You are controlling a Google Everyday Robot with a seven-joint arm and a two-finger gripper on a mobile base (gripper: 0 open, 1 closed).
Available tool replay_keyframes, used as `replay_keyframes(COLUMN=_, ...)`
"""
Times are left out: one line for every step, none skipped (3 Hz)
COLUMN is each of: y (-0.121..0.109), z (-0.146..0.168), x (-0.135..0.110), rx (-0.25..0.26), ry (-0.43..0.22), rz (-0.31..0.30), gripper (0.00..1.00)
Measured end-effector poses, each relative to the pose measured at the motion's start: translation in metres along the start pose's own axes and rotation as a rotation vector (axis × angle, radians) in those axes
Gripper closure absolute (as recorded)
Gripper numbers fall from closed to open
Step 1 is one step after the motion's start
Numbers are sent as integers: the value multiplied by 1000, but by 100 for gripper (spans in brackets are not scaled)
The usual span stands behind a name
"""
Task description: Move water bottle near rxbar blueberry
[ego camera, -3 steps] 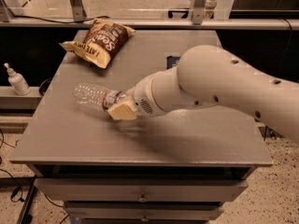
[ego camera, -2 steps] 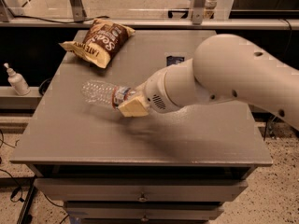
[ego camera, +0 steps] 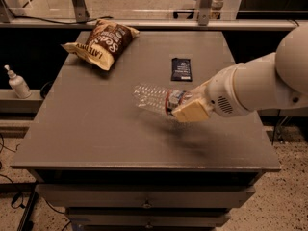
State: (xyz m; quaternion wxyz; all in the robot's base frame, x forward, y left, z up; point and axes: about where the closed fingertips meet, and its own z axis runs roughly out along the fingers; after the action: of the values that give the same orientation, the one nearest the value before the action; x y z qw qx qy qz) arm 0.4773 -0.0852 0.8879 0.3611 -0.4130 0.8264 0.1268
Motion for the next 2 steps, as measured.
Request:
replay_keyframes(y=0, z=0, x=0, rx=0, ry=0, rz=0, gripper=100)
replay_keyframes(y=-29, z=-9, x=0, rx=80, ry=3, rz=-2, gripper=100)
